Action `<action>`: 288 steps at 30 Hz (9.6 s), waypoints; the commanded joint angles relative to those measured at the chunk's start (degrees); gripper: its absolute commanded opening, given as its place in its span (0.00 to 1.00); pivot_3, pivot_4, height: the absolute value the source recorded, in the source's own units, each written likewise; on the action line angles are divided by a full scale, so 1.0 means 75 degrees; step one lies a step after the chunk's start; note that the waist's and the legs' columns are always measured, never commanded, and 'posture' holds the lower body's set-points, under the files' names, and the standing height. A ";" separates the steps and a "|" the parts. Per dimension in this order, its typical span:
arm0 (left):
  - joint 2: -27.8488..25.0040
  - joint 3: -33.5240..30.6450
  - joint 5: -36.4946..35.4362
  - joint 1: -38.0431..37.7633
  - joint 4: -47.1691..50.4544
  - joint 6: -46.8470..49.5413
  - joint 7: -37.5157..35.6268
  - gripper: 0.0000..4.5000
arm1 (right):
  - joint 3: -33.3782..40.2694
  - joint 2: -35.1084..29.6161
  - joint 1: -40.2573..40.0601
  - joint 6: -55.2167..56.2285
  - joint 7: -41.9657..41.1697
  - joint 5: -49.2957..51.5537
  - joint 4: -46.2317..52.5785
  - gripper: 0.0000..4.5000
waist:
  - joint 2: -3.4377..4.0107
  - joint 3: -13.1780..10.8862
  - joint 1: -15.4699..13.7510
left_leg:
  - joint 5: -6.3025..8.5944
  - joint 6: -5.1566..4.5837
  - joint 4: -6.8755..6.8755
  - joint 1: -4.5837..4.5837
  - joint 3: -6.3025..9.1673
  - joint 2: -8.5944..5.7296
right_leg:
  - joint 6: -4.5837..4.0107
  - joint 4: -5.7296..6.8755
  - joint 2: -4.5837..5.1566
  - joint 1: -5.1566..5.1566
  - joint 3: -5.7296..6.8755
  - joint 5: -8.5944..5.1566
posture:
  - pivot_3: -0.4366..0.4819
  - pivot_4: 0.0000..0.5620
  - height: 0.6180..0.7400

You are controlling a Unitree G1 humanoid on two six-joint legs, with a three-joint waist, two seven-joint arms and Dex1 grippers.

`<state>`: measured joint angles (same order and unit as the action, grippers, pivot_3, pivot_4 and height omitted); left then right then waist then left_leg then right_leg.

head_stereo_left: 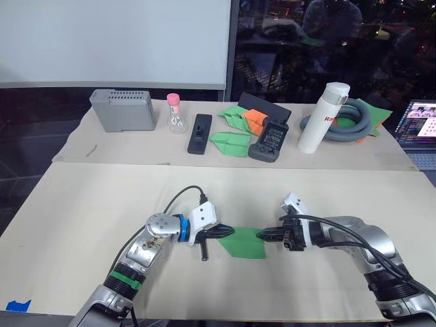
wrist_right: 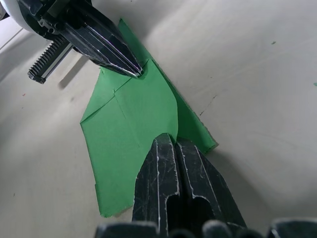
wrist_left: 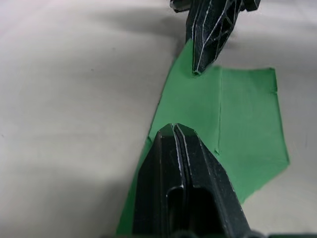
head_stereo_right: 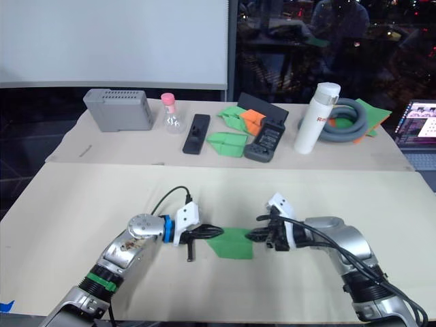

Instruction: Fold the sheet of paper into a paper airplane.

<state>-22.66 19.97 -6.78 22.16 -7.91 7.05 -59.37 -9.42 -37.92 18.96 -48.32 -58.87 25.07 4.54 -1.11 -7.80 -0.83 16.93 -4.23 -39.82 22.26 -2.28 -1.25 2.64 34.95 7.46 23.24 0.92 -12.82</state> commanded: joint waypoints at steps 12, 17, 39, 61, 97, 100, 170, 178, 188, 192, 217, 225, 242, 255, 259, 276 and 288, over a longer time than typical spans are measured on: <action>-0.0072 0.0250 0.0350 0.0059 -0.0467 -0.0251 -0.0147 0.00 | 0.2154 0.0320 -0.1118 0.1223 0.1086 0.0623 0.1874 0.74 | 0.0003 -0.0002 -0.0010 | -0.0001 0.0002 0.0000 0.0007 0.0001 -0.0002 | 0.0001 0.0003 0.0001 0.0008 -0.0003 0.0000 | 0.48 0.27 1.00; 0.0004 0.0314 0.0346 0.0132 -0.0609 -0.0297 -0.0218 0.00 | 0.1550 0.0847 -0.2127 0.1888 0.1526 0.0257 0.2819 0.56 | 0.0003 -0.0001 -0.0023 | -0.0003 0.0006 0.0007 0.0006 0.0007 0.0006 | 0.0001 0.0004 -0.0007 0.0006 0.0003 0.0000 | 0.48 0.27 1.00; 0.0017 0.0419 0.0186 -0.0341 -0.0184 -0.0002 -0.0332 0.00 | -0.0336 0.1881 -0.2568 0.3900 0.2554 -0.1734 0.1717 0.00 | 0.0004 -0.0002 0.0009 | -0.0005 -0.0004 -0.0005 -0.0018 -0.0003 -0.0011 | 0.0004 0.0007 -0.0070 -0.0011 0.0026 -0.0001 | 0.48 0.27 1.00; -0.0015 0.0246 0.0222 -0.0151 -0.0412 -0.0028 -0.0238 0.00 | -0.0414 0.1820 -0.2215 0.3080 0.2710 -0.1628 0.1738 0.00 | 0.0004 -0.0002 0.0017 | -0.0009 0.0003 -0.0005 -0.0019 -0.0004 -0.0004 | 0.0004 0.0012 -0.0093 -0.0010 0.0015 -0.0001 | 0.48 0.27 1.00; -0.0269 0.0444 0.0515 -0.0258 -0.0655 -0.0368 -0.0261 0.00 | 0.0573 0.2136 -0.2603 0.4257 0.2920 -0.1253 0.1324 0.00 | 0.0027 0.0045 0.0016 | -0.0003 -0.0003 0.0008 -0.0054 0.0000 0.0006 | 0.0003 0.0006 -0.0019 -0.0009 -0.0001 -0.0001 | 0.48 0.27 1.00; -0.0287 0.0430 0.0493 -0.0308 -0.0606 -0.0348 -0.0258 0.00 | 0.0070 0.2098 -0.2589 0.4349 0.2882 -0.1647 0.1174 0.00 | 0.0028 0.0045 0.0020 | -0.0004 -0.0003 0.0005 -0.0040 -0.0004 0.0001 | 0.0002 0.0007 -0.0022 -0.0011 0.0003 -0.0001 | 0.48 0.27 1.00; -0.1201 -0.0888 -0.0589 -0.1319 0.0095 0.1123 -0.0203 0.00 | -0.0568 0.1583 -0.2636 0.4745 0.2938 -0.2844 0.0694 0.00 | 0.0040 0.0090 0.0104 | 0.0009 0.0002 0.0024 -0.0094 -0.0002 0.0023 | -0.0019 0.0000 -0.0020 -0.0026 -0.0002 -0.0016 | 0.48 0.27 1.00; -0.0487 -0.1179 -0.1267 -0.0861 0.0583 0.1130 -0.0126 0.00 | -0.0617 0.1680 -0.2536 0.4742 0.2891 -0.2846 0.0600 0.00 | 0.0040 0.0086 0.0053 | 0.0007 0.0005 0.0021 -0.0088 -0.0002 0.0020 | -0.0019 0.0000 -0.0012 -0.0024 -0.0005 -0.0015 | 0.48 0.27 1.00; -0.0164 -0.0364 -0.0658 -0.0398 0.0071 0.0754 -0.0412 0.00 | -0.0623 0.1735 -0.2807 0.4706 0.2988 -0.2882 0.0618 0.00 | 0.0032 0.0080 0.0038 | 0.0005 0.0009 0.0022 -0.0051 -0.0001 0.0018 | -0.0019 0.0001 -0.0017 -0.0008 -0.0001 -0.0015 | 0.48 0.27 1.00; -0.0126 -0.0202 -0.0465 -0.0334 -0.0169 0.0537 -0.0497 0.00 | -0.0587 0.1745 -0.2841 0.4674 0.3055 -0.2894 0.0654 0.00 | 0.0032 0.0080 0.0026 | 0.0006 0.0007 0.0021 -0.0057 -0.0001 0.0017 | -0.0019 -0.0007 -0.0013 -0.0008 -0.0001 -0.0015 | 0.48 0.27 1.00; 0.0380 -0.1237 -0.1107 -0.0090 -0.0335 0.1408 0.0235 0.00 | -0.0490 0.2044 -0.2687 0.4704 0.3056 -0.2575 0.0565 0.00 | 0.0013 0.0089 0.0135 | 0.0005 0.0006 0.0021 -0.0061 0.0001 0.0031 | -0.0018 0.0001 -0.0023 -0.0015 0.0002 -0.0016 | 0.48 0.27 1.00; -0.0513 -0.1640 -0.1493 -0.0891 0.1194 0.2027 0.0204 0.00 | 0.0110 0.1983 -0.2205 0.3340 0.2519 -0.1134 0.1435 0.00 | 0.0028 0.0047 0.0179 | 0.0003 0.0016 0.0025 -0.0025 0.0004 0.0022 | -0.0019 0.0002 -0.0009 0.0003 -0.0003 -0.0015 | 0.48 0.27 1.00; -0.1684 -0.2468 -0.2615 -0.2601 0.3581 0.3170 0.0388 0.12 | 0.0997 -0.1056 -0.0171 0.1043 0.0216 0.0777 0.1139 0.19 | 0.0029 -0.0027 0.0074 | -0.0001 0.0014 0.0000 0.0098 -0.0008 0.0005 | -0.0017 0.0006 -0.0013 0.0124 0.0008 -0.0006 | 0.48 0.27 1.00; -0.2032 -0.2698 -0.2623 -0.3402 0.4361 0.3187 0.0948 0.70 | 0.0300 -0.0506 0.0795 0.1281 -0.1047 0.0489 -0.0720 0.72 | 0.0032 -0.0032 0.0031 | -0.0025 0.0046 -0.0001 0.0096 -0.0016 0.0005 | -0.0015 0.0015 -0.0029 0.0123 0.0031 -0.0004 | 0.48 0.27 1.00; -0.2098 -0.2660 -0.2537 -0.3482 0.4330 0.3064 0.1005 0.70 | 0.0071 -0.0289 0.0972 0.1305 -0.1249 0.0361 -0.1055 0.67 | 0.0032 -0.0031 0.0025 | -0.0029 0.0054 0.0000 0.0096 -0.0013 0.0007 | -0.0015 0.0016 -0.0016 0.0124 0.0038 -0.0004 | 0.48 0.27 1.00; -0.2081 -0.2663 -0.2649 -0.3536 0.4034 0.3029 0.0886 0.71 | 0.0450 -0.0045 0.1647 0.0961 -0.1723 0.0923 -0.0360 0.00 | 0.0039 -0.0035 0.0037 | -0.0032 0.0061 0.0000 0.0096 -0.0015 0.0005 | -0.0015 0.0022 -0.0012 0.0127 0.0036 -0.0002 | 0.48 0.27 1.00; -0.2204 -0.2592 -0.2492 -0.3130 0.3311 0.2744 0.0692 0.71 | 0.0069 0.0446 0.2500 0.6819 -0.1329 -0.1670 -0.0916 0.00 | 0.0042 -0.0037 0.0044 | -0.0052 0.0093 -0.0001 0.0090 -0.0017 -0.0012 | -0.0009 0.0034 -0.0060 0.0126 0.0059 0.0007 | 0.48 0.27 1.00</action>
<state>-38.67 0.94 -25.86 -1.58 17.20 28.50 -53.92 -9.71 -34.23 37.18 -7.04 -69.35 15.58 -0.74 -0.80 -8.07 -0.49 16.54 -3.53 -39.84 22.92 -2.42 -1.37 2.58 35.20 6.99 24.16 1.37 -12.76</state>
